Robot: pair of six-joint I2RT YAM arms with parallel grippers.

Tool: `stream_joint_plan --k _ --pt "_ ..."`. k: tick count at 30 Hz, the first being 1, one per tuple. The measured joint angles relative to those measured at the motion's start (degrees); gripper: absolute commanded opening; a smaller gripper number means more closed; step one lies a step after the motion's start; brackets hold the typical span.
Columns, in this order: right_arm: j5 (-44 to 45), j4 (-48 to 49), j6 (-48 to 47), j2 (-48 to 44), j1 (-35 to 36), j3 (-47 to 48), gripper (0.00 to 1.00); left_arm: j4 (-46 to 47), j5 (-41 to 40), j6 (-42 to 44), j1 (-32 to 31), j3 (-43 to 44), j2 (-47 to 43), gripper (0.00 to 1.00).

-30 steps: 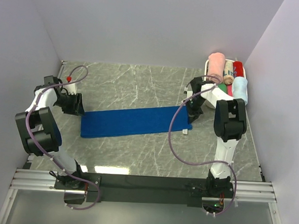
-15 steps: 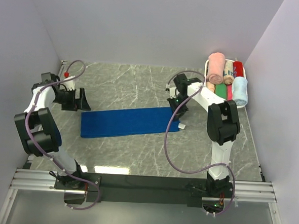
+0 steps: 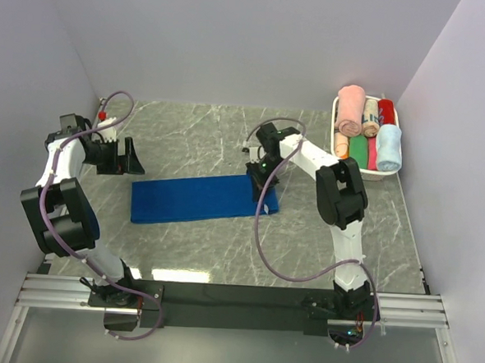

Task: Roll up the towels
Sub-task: Fold the towel

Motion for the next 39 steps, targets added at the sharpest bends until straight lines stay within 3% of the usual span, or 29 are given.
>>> stream_joint_plan --k 21,22,23,25,29,34,37,38,39 --pt "-6.8 -0.4 3.2 2.4 2.6 2.1 0.00 -0.7 0.0 0.4 0.6 -0.5 -2.0 0.99" --pt "-7.1 -0.4 3.3 2.6 2.6 2.2 0.03 -0.7 0.0 0.4 0.6 -0.5 -2.0 0.99" --pt "-7.3 -0.4 3.4 2.8 2.6 2.3 0.14 -0.7 0.0 0.4 0.6 -0.5 -2.0 0.99" --pt "-7.8 -0.4 3.6 3.3 2.6 2.5 0.25 -0.7 0.0 0.4 0.6 -0.6 -2.0 1.00" --pt "-8.9 -1.2 3.3 4.3 2.6 4.2 0.44 -0.7 0.2 1.0 0.6 -0.7 -2.1 0.99" --pt "-12.6 -3.5 0.2 4.5 1.5 8.5 0.49 -0.9 0.5 2.8 0.4 -3.0 -4.4 0.97" --pt "-14.5 -3.2 -1.3 3.7 -0.9 9.4 0.42 -1.2 0.4 3.7 -0.5 -3.7 -5.0 0.76" --pt "-14.2 -3.3 -1.6 3.5 -1.8 9.4 0.40 -1.2 0.0 4.1 -1.1 -4.0 -5.0 0.60" --pt "-13.2 -3.4 -2.2 3.3 -3.0 9.6 0.38 -1.2 -0.6 4.2 -1.8 -4.4 -4.9 0.53"
